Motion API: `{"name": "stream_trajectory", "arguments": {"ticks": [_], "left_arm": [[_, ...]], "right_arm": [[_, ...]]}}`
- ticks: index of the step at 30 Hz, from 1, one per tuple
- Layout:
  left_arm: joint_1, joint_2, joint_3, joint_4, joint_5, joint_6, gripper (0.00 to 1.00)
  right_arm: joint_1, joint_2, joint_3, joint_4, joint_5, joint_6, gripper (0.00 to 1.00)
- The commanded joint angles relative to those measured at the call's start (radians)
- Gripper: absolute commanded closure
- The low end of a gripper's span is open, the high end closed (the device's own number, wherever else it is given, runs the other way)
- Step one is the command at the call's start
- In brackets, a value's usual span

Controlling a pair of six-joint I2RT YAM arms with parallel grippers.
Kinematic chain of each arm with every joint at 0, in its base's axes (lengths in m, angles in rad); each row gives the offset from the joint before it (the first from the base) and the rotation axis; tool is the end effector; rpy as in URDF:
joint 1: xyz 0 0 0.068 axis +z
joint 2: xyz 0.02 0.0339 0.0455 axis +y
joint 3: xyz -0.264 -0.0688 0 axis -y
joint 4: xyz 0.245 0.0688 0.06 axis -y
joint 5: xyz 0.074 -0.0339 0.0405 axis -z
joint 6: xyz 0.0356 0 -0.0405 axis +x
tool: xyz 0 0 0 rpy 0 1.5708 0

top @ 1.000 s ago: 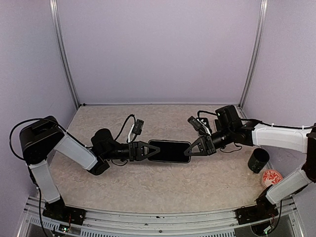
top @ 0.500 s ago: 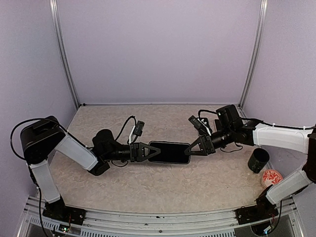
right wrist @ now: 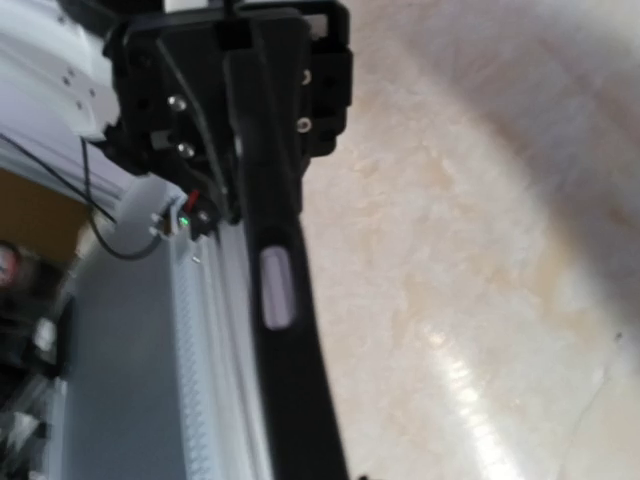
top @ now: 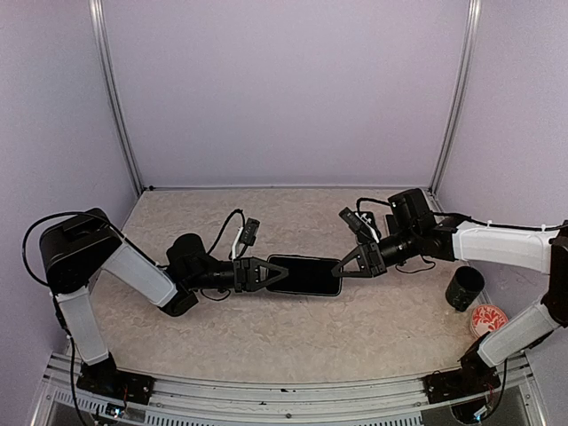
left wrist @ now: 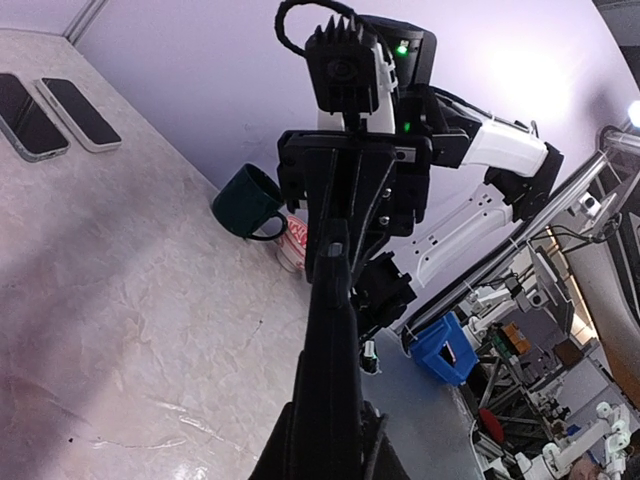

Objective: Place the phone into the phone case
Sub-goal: Press the phone case against the phone.

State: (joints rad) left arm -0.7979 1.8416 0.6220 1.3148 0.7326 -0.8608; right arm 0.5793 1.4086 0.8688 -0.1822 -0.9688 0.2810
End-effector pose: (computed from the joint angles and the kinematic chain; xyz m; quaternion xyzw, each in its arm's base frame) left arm 0.2142 -0.2538 0.1680 0.2451 0.6361 -0.6722 0.2889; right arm 0.2258 0.1828 0.2374 -0.3095 0.7690 0.5377 0.1542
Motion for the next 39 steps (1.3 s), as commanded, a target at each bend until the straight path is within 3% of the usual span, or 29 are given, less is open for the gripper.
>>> {"name": "stream_trajectory", "arguments": {"ticks": [1, 7, 12, 14, 17, 20, 27, 39], "left_arm": [[-0.007, 0.015, 0.0, 0.029, -0.008, -0.011, 0.95], [-0.003, 0.023, 0.002, 0.042, -0.015, -0.032, 0.83], [-0.003, 0.029, 0.005, 0.045, -0.015, -0.036, 0.82], [-0.004, 0.031, 0.005, 0.05, -0.012, -0.038, 0.86], [-0.006, 0.033, 0.004, 0.055, -0.006, -0.037, 1.0], [-0.006, 0.03, 0.002, 0.057, -0.005, -0.038, 1.0], [-0.006, 0.03, 0.004, 0.057, -0.007, -0.038, 1.0], [-0.009, 0.023, 0.001, 0.069, -0.001, -0.04, 1.0]], "right_arm": [[0.002, -0.024, 0.034, 0.041, 0.029, -0.025, 1.0], [0.002, -0.067, 0.028, 0.003, 0.139, -0.07, 1.0], [0.002, -0.082, 0.008, 0.034, 0.116, -0.058, 1.0], [0.001, -0.082, -0.001, 0.056, 0.081, -0.045, 1.0], [0.002, -0.072, -0.008, 0.075, 0.022, -0.033, 1.0], [0.002, -0.063, -0.009, 0.063, 0.007, -0.034, 1.0], [0.002, -0.089, -0.012, 0.051, 0.003, -0.045, 0.74], [-0.066, -0.07, -0.023, 0.077, -0.019, 0.011, 0.53]]}}
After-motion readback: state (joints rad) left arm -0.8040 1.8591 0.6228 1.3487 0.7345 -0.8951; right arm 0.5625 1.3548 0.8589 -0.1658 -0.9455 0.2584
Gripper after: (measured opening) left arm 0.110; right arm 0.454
